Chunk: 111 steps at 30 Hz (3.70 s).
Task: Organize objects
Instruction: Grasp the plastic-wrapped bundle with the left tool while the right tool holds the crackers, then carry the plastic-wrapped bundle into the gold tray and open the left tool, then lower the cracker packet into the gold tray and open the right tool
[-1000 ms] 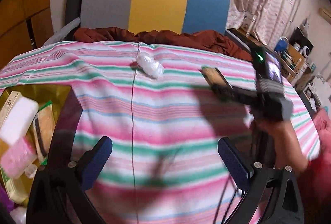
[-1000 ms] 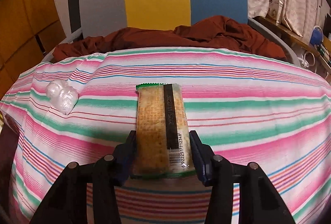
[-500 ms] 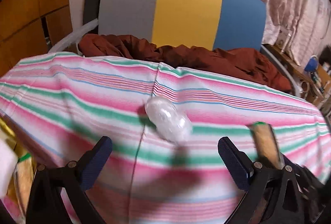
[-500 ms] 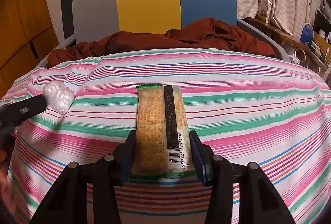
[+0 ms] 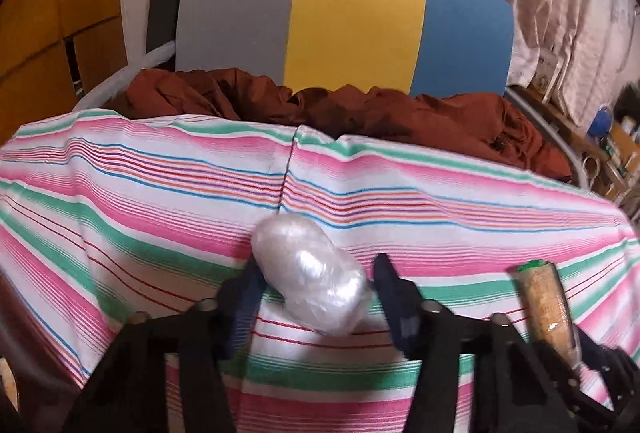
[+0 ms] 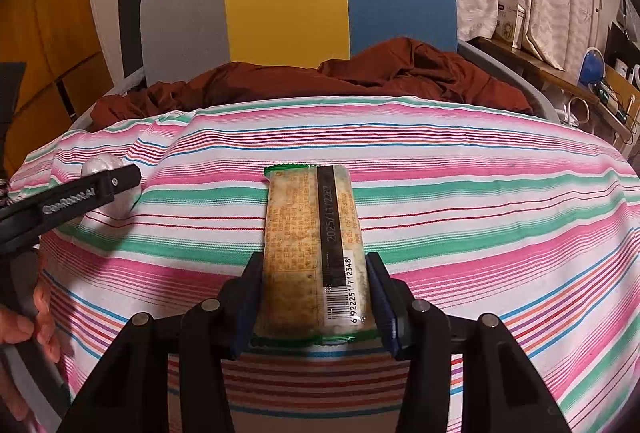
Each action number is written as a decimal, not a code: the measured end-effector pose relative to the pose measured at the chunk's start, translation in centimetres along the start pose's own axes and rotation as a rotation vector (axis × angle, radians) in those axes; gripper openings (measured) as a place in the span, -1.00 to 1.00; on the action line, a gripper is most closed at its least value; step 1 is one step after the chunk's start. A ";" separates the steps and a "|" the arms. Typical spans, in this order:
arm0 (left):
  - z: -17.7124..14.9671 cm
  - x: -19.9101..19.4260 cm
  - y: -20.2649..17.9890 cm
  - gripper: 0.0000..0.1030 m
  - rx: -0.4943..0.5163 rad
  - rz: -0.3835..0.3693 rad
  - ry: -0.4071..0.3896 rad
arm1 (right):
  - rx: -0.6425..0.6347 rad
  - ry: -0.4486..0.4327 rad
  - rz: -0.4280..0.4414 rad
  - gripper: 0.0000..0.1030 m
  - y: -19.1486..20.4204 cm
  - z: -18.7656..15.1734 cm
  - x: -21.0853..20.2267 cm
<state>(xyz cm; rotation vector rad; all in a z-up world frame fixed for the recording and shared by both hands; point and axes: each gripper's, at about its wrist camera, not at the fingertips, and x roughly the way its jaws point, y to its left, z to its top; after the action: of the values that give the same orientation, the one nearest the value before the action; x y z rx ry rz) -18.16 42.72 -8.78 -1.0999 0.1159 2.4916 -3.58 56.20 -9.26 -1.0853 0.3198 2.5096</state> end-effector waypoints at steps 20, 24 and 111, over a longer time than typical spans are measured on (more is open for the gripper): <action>-3.8 -6.2 -3.7 -0.19 0.248 -0.071 -0.208 | 0.007 -0.007 -0.023 -0.03 -0.2 0.0 -0.1; -5.2 -7.9 -3.4 -0.19 0.240 -0.091 -0.221 | 0.006 -0.019 -0.037 -0.04 -0.1 0.0 -0.4; -17.8 -26.5 28.1 0.97 -0.275 0.107 -0.183 | -0.151 -0.137 0.418 -0.04 19.3 -8.6 -15.5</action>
<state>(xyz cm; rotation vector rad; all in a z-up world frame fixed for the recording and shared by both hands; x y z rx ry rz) -1.22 4.00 -4.25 -0.9823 -0.2336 2.7512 3.34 31.80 -2.57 -0.9746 0.3532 3.0048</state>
